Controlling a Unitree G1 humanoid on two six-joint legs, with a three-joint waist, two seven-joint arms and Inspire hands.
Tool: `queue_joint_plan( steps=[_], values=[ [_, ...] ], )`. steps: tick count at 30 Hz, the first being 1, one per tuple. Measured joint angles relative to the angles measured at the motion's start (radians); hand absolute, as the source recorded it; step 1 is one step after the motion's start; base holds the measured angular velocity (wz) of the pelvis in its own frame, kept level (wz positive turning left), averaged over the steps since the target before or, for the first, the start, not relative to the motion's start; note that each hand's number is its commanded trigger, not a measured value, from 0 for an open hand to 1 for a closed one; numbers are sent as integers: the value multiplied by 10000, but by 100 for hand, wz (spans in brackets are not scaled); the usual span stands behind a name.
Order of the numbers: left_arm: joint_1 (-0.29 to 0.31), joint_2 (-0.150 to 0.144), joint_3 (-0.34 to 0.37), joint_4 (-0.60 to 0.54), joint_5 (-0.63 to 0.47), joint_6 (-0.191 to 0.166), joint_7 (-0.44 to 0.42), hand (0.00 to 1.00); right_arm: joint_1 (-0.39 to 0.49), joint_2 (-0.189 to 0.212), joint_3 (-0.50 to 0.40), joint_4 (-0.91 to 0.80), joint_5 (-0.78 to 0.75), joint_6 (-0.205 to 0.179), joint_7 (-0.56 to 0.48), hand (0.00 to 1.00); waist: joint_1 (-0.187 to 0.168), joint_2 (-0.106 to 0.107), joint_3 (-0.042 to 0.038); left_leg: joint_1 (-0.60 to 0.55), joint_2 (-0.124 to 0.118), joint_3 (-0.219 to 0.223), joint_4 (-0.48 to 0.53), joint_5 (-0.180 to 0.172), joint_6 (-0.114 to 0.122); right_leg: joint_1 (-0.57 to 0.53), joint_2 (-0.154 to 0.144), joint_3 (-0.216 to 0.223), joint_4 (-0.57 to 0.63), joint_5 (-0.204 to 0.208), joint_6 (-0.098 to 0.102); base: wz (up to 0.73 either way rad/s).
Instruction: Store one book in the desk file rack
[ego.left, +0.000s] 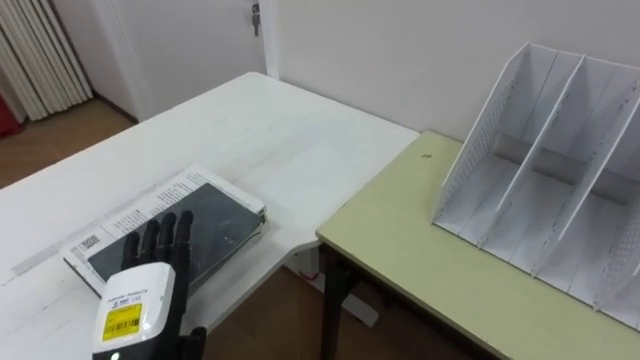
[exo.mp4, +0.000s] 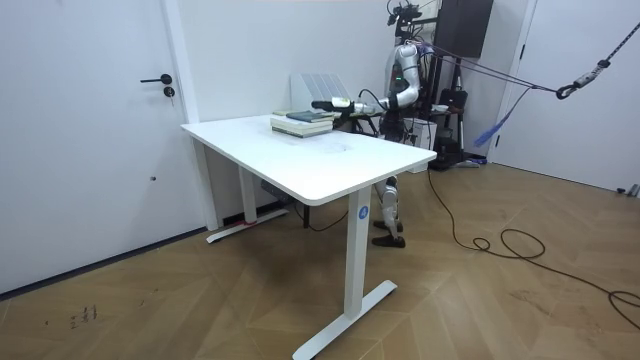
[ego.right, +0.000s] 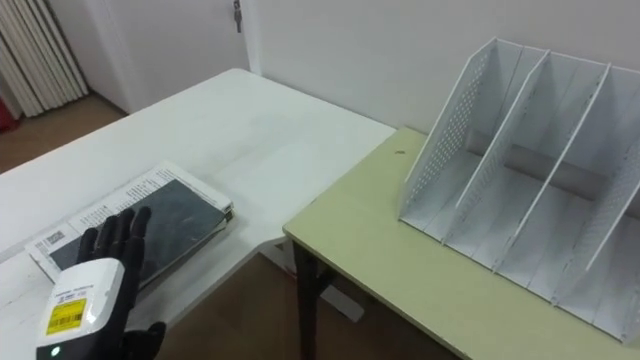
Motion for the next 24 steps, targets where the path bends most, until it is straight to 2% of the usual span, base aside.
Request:
queue_joint_plan(
  steps=[3, 4, 5, 6, 7, 8, 13, 18, 21, 24],
  values=[
    [73, -47, -27, 50, -11, 23, -174, 0, 5, 0, 4, -115, 1, 78, 60, 0, -7, 5, 2, 28, -1, -2, 29, 1, 3, 31, -6, 3, 17, -4, 4, 0],
    [96, -46, -44, 71, -33, 39, -205, 12, 11, 0, 4, -148, 2, 95, 65, 0, -31, 3, 6, 50, -1, -1, 32, 2, 3, 57, -7, 5, 16, -4, 4, 0],
    [108, -47, -85, 185, -224, 64, -293, 49, 14, 0, 2, -222, -9, 168, 84, 0, -58, 7, 4, 70, -6, -3, 51, 1, 3, 108, -12, 6, 20, -19, 7, 0],
    [108, -44, -152, 368, -406, 81, -364, 60, 11, -4, -1, -303, -35, 183, 84, 0, -81, 16, 5, 58, -13, -17, 71, 1, 3, 111, -17, 6, 21, -39, 11, 5],
    [108, -44, -188, 511, -403, 84, -385, 84, 7, -3, -3, -313, -67, 183, 83, 0, -81, 19, 7, 58, -16, -33, 78, 1, 3, 109, -19, 4, 21, -53, 12, 7],
    [105, -47, -220, 739, -365, 11, -331, 100, 9, 7, -8, -344, -141, 180, 95, 0, -94, 14, 4, 69, -21, -55, 100, 1, 3, 108, -19, 10, 53, -80, 15, 6],
    [-253, -27, -78, 1020, -365, 57, -4, 100, 154, -34, -84, -734, -300, 274, 107, 0, -120, 53, -25, 109, -26, -15, 124, 25, 3, 124, -44, -3, 206, -129, 4, 1],
    [-857, -8, 272, 1216, -130, 418, -6, 100, 422, -40, -92, -1161, -332, 506, 127, 0, -306, 118, -62, 257, -110, 35, 75, 60, 12, 228, -67, 19, 252, -139, 13, -1],
    [-926, -6, 261, 1235, -122, 571, 61, 100, 540, -42, -92, -1196, -318, 709, 147, 0, -387, 132, -69, 315, -130, 36, 27, 65, 22, 270, -81, 20, 255, -153, 37, 1],
    [-938, 40, 262, 1256, 132, 614, 104, 100, 542, -42, -91, -1234, -365, 711, 146, 0, -427, 149, -81, 376, -133, 61, -36, 72, 33, 277, -87, 46, 301, -157, 40, -3]
  ],
)
